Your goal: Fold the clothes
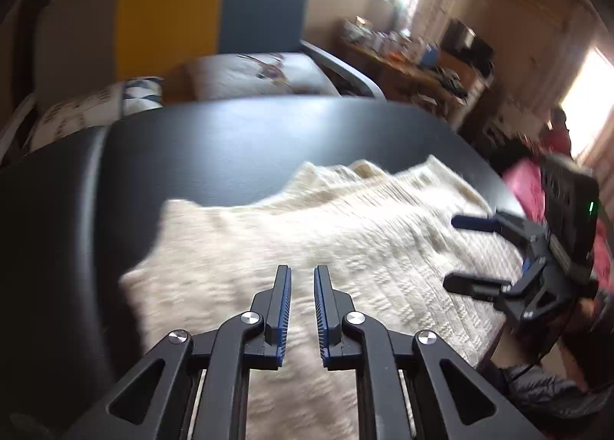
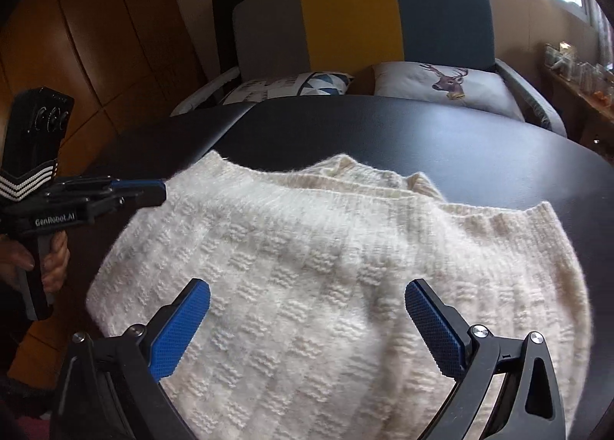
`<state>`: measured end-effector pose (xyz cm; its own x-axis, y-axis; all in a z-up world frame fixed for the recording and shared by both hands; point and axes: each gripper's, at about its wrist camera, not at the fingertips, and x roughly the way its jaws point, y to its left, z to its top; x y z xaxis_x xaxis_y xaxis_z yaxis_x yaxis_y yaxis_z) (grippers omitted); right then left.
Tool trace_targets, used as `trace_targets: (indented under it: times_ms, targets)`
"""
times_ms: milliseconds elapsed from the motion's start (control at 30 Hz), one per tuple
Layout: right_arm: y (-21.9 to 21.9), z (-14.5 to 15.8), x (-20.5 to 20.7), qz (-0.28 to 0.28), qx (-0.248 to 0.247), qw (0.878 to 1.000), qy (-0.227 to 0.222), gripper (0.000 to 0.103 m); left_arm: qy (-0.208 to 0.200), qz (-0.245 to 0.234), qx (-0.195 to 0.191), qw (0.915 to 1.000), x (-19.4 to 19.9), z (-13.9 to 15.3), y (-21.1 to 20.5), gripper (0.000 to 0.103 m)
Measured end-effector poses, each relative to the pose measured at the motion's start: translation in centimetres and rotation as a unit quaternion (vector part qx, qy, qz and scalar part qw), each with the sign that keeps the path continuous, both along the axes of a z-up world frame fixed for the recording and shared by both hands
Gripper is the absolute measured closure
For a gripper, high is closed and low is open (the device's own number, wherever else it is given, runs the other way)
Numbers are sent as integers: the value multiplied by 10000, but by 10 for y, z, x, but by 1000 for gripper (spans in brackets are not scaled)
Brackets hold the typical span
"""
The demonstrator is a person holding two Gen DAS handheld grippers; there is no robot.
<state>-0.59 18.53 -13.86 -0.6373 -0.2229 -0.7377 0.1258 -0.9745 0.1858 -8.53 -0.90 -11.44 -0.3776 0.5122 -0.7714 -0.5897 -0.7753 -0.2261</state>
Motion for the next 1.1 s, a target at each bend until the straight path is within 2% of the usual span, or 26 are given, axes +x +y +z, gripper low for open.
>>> trace_targets:
  times_ms: [100,133,167,233,300,400,533,633,767,900,967,1033,1100]
  targets:
    - [21,-8,-8,-214,174,9992,-274,0,27,-250,-309,9992,-9,-12,29,91]
    - [28,-12,-11,-303,265,9985,-373,0,23,-110,-535,9985,-16,-21,34,89]
    - [36,-19,-16,-440,376,9970,-509,0,-153,6,-650,9978,-23,-35,37,89]
    - [49,-35,-20,-680,327,9943,-748,0,-371,200,-262,9988,-27,-42,29,89]
    - [49,-37,-16,-696,379,9953,-550,0,-486,371,-43,9981,-26,-44,22,89]
    - [47,-38,-12,-752,418,9953,-442,0,-239,454,-115,9986,-15,-44,24,89]
    - [48,-37,-11,-751,419,9955,-399,0,-134,561,-191,9982,-12,-40,29,89]
    - [45,-34,-12,-718,523,9952,-421,0,-204,694,45,9974,-12,-27,19,89]
    - [41,-24,-13,-630,607,9950,-477,0,-192,969,102,9951,-3,-15,-1,88]
    - [39,-11,-2,-490,1033,9925,-437,0,-88,1223,9,9925,15,-4,-26,86]
    - [44,-7,9,-489,1094,9917,-467,0,-27,1333,-89,9910,24,-2,-40,86]
    - [53,-9,20,-509,1033,9917,-575,0,-81,1524,-85,9882,31,-5,-59,85]
    - [61,-17,29,-498,774,9930,-734,0,-300,1746,98,9841,35,-12,-81,84]
